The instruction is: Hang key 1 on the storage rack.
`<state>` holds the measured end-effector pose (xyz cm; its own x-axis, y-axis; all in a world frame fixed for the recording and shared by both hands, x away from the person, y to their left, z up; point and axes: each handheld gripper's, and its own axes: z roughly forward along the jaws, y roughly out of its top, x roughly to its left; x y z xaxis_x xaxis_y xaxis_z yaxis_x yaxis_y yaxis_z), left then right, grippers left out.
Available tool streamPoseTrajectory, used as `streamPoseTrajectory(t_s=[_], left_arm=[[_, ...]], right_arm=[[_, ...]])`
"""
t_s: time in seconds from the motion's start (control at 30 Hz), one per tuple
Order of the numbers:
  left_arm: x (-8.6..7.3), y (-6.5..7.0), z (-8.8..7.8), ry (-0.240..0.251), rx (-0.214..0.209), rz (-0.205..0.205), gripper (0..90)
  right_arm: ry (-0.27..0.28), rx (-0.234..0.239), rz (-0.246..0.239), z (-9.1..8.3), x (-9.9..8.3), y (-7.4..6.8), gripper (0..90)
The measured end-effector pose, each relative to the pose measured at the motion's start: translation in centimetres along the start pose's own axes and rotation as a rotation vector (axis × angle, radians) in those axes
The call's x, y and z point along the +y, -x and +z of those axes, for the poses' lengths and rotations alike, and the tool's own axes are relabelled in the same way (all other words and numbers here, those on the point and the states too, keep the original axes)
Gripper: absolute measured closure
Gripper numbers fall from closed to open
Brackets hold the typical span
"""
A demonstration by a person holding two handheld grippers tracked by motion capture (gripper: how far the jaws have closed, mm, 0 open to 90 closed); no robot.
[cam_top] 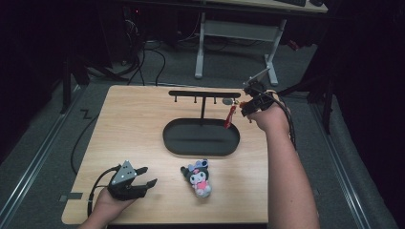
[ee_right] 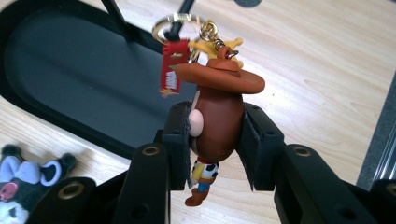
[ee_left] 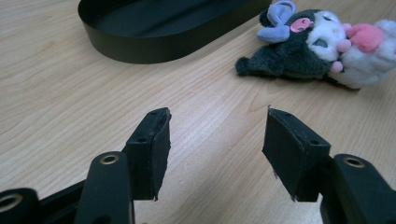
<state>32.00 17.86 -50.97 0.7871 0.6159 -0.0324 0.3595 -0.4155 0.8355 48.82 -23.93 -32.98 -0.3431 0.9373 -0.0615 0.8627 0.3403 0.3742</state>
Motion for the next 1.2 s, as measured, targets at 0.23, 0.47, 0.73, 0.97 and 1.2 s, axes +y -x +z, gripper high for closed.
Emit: streamPoseTrajectory(t_s=[0.23, 0.47, 0.73, 0.97, 1.2], left_arm=[[0.0, 0.0, 0.1, -0.004, -0.001, 0.004, 41.7], [0.0, 0.0, 0.1, -0.004, 0.0, 0.004, 41.9], [-0.1, -0.1, 0.3, -0.014, 0.005, -0.003, 41.9], [-0.1, 0.1, 0.5, -0.021, 0.004, -0.003, 41.7], [0.1, 0.7, 1.1, -0.05, -0.004, 0.007, 45.9]], right_arm=[[-0.007, 0.029, 0.008, 2.1, -0.6, 0.0, 66.1], [0.013, 0.088, 0.061, 4.6, -0.8, 0.0, 65.6], [0.05, 0.125, 0.102, 6.2, -1.0, 0.0, 49.2], [0.084, 0.135, 0.118, 5.7, -4.6, 0.6, 46.1], [0.241, 0.181, 0.116, 6.6, -12.5, 0.0, 44.1]])
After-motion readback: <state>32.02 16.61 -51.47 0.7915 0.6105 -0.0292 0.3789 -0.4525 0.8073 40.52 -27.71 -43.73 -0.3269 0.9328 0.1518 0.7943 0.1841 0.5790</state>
